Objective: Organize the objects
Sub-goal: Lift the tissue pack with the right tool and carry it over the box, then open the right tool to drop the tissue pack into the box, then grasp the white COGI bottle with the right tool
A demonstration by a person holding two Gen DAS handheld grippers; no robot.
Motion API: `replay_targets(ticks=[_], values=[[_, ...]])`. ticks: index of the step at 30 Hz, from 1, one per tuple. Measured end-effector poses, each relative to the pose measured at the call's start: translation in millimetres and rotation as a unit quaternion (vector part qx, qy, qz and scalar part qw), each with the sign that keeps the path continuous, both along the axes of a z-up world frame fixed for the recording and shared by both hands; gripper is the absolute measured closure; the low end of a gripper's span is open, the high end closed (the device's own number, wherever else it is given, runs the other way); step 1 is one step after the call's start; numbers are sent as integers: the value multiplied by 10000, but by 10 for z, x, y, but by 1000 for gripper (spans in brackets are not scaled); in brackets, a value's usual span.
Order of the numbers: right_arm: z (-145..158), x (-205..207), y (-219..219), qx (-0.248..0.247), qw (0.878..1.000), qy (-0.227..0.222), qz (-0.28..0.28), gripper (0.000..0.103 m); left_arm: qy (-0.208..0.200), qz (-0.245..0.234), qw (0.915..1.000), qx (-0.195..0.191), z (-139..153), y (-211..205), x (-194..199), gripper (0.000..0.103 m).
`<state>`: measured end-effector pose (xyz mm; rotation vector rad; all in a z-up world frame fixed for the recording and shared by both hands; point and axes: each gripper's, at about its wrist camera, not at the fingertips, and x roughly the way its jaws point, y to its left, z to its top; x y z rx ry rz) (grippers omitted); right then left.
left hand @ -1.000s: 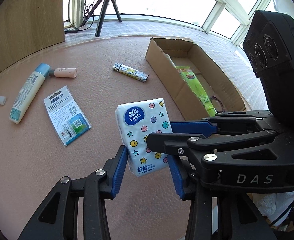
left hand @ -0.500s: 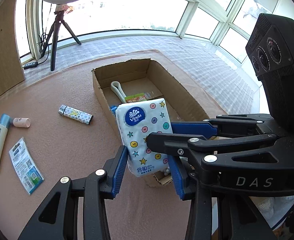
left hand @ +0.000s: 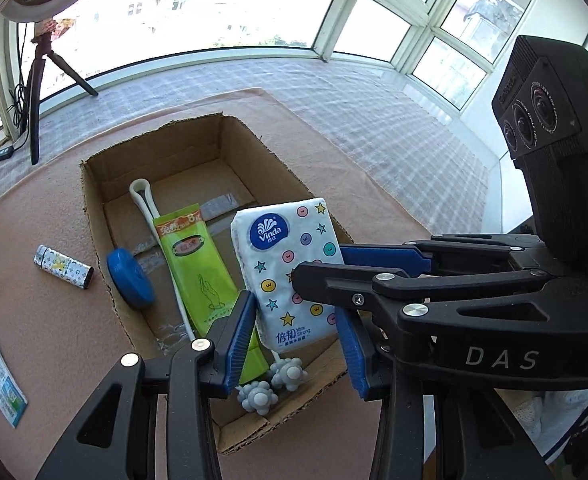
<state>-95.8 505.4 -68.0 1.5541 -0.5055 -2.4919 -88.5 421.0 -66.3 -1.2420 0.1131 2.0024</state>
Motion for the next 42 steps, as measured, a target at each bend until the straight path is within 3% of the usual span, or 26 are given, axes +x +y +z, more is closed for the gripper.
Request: replay_targets(ticks=[4,6,8,9,21,35,42], values=[[-22,-5,16,48,9999,28,88,74,-45,1,10000,-75,-31,30,-28,57],[-30,-17,5,110,9999,12,129,71,-142,-23,9998,-98,-47,18,-43,48],[-49,-28,23,162,9999,-32,10,52,-44,-4,9999,-163,-33,-21,-10,45],[-51,-30,33,158,9999,-18,-35,51,-10,-5,9998,-190,-33,-38,-3,45],[-23,-43,-165,70,9999,30,-102,50,-60,309,9994,-152,-8,-510,41,45],[69,-91,-1038,-69,9999,121,78,51,-99,1046,9944,-85,38,-1857,3,45],[71,-333,-1666,68,9986,123,515,51,-283,1656,9857,-93,-97,-2781,-37,45]])
